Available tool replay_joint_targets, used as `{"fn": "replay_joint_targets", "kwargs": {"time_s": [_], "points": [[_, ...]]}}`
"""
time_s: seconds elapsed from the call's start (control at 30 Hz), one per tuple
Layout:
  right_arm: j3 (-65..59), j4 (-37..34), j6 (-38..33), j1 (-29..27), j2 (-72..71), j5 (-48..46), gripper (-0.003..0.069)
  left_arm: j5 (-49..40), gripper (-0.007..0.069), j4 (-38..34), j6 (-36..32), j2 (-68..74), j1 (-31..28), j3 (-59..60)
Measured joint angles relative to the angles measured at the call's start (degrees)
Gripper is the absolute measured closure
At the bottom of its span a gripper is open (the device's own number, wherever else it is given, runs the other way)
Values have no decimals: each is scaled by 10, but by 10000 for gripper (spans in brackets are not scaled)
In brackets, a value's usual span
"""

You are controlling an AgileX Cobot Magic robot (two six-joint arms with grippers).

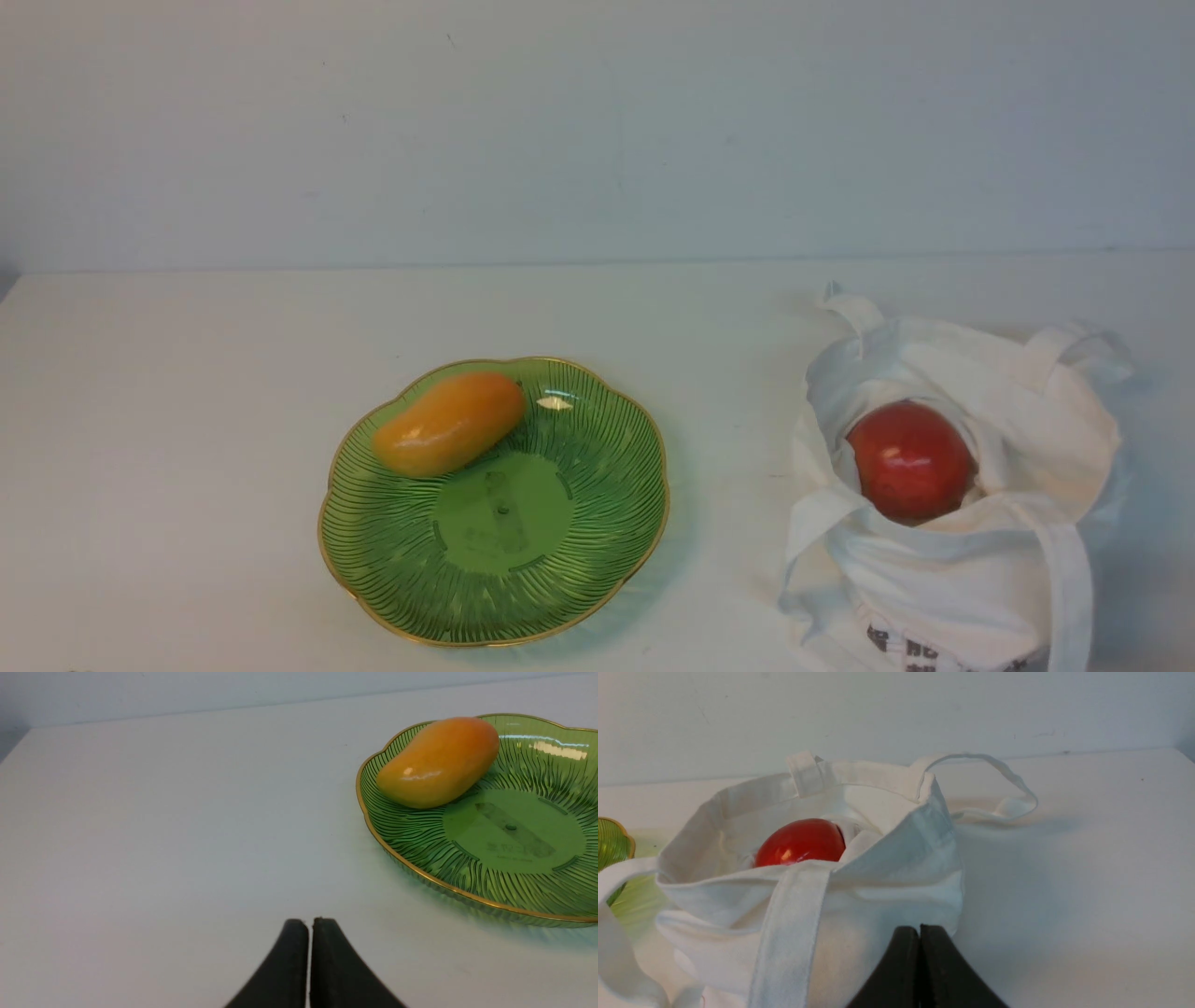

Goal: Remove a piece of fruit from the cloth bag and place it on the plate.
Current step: Use the right arm to grab an apple from the bag

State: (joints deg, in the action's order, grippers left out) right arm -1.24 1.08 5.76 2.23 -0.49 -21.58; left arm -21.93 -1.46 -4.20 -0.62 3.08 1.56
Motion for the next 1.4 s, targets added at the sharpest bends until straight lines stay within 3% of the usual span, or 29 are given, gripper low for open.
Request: {"fn": "replay_joint_targets", "kwargs": {"time_s": [0.83,0.9,0.93,1.03,1.13,1.4], "points": [[0,-4,3,0,0,0,674,0,632,0,0,0,0,0],[-2,-70,43,0,0,16,674,0,632,0,0,0,0,0],[-2,-70,49,0,0,16,674,0,632,0,0,0,0,0],[-4,-221,137,0,0,55,674,0,632,0,0,0,0,0],[-4,-349,182,0,0,80,674,0,632,0,0,0,0,0],[-4,-392,193,0,0,91,674,0,632,0,0,0,0,0]]}}
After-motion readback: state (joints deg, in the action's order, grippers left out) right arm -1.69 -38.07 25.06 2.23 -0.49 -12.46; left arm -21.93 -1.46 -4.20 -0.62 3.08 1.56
